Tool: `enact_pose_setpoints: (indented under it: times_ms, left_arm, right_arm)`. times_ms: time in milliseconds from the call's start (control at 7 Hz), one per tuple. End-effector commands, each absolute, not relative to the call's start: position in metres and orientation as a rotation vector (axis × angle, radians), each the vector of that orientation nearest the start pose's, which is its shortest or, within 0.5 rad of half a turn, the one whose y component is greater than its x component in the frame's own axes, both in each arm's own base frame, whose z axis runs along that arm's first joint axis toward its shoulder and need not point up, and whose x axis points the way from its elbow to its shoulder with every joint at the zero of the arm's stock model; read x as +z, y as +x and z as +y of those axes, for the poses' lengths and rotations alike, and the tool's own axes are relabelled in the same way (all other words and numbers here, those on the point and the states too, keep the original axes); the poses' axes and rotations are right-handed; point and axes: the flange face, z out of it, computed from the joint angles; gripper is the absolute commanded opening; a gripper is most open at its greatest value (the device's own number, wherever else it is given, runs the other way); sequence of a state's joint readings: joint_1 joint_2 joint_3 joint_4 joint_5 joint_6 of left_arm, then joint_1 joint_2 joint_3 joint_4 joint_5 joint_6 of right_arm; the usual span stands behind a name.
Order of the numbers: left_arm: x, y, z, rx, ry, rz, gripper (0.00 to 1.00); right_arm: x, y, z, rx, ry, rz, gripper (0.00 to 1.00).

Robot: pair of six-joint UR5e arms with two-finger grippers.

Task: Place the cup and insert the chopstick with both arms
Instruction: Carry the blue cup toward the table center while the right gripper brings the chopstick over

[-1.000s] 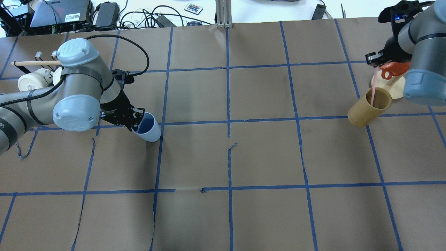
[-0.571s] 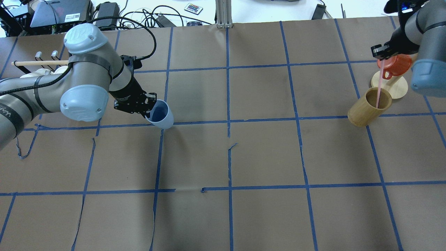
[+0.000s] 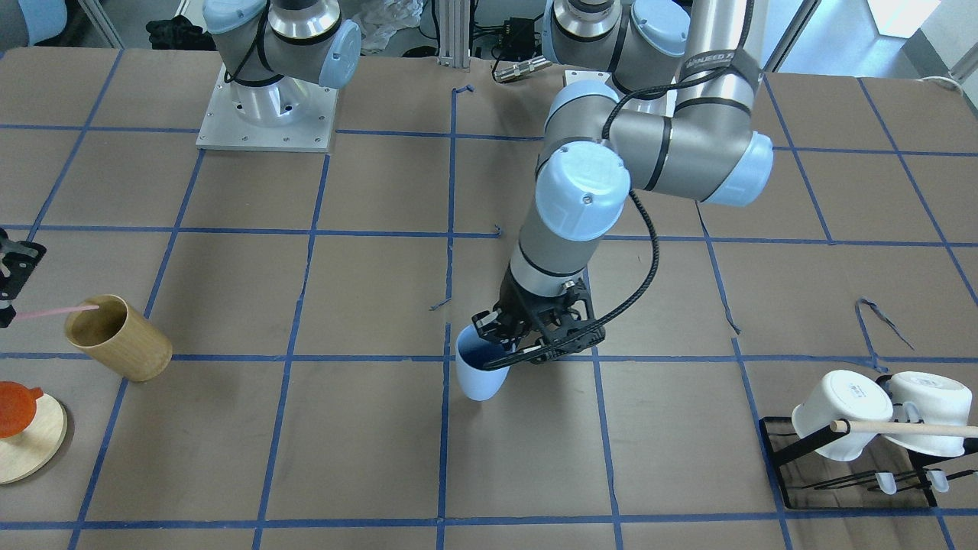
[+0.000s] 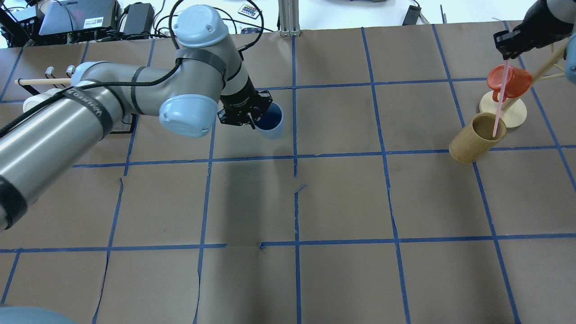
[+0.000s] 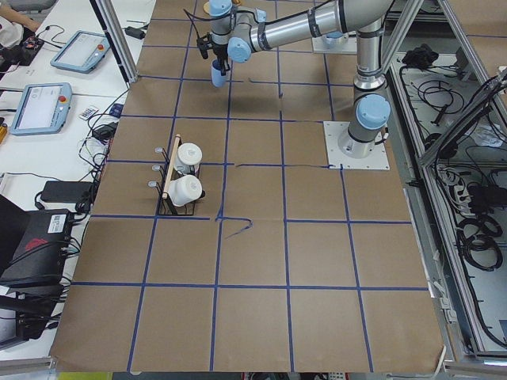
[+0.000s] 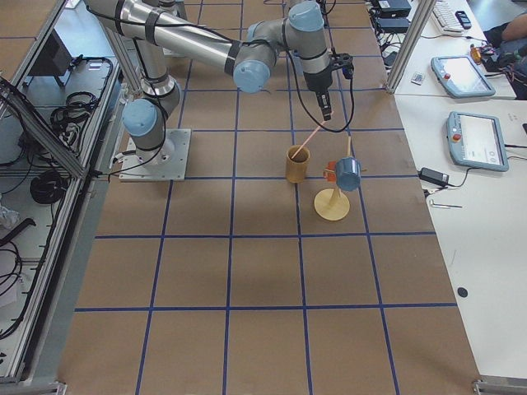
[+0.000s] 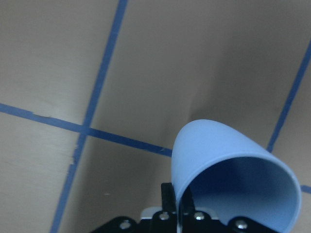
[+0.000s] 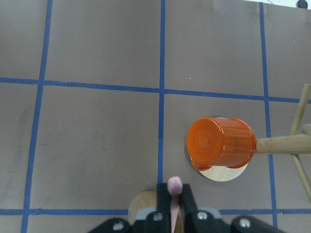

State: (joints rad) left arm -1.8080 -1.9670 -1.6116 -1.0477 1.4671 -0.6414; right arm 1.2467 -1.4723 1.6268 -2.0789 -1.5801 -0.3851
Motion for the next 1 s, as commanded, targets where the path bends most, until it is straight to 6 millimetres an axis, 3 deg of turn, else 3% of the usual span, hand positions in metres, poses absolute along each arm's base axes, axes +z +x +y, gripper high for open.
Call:
enact_pose_setpoints:
  times_ms: [0, 286, 429, 857]
  left_arm:
    - [0.275, -0.331, -0.584, -0.025, -0.674, 3.208, 0.00]
    - [0.254, -0.344, -0.577, 0.029, -0.615, 3.196, 0.00]
    - [0.254, -0.344, -0.581, 0.008, -0.611, 3.199, 0.00]
    - [0.272, -0.342, -0.596, -0.065, -0.587, 3.193, 0.00]
  right_arm:
    - [0.502, -0.050, -0.575, -0.458, -0.018, 3.203, 0.04]
    - [0.513, -0.045, -0.576, -0.476, -0.025, 3.200, 0.04]
    - [0.514, -0.021, -0.582, -0.483, 0.006, 3.183, 0.04]
    - [0.500, 0.086, -0.586, -0.466, 0.239, 3.096, 0.02]
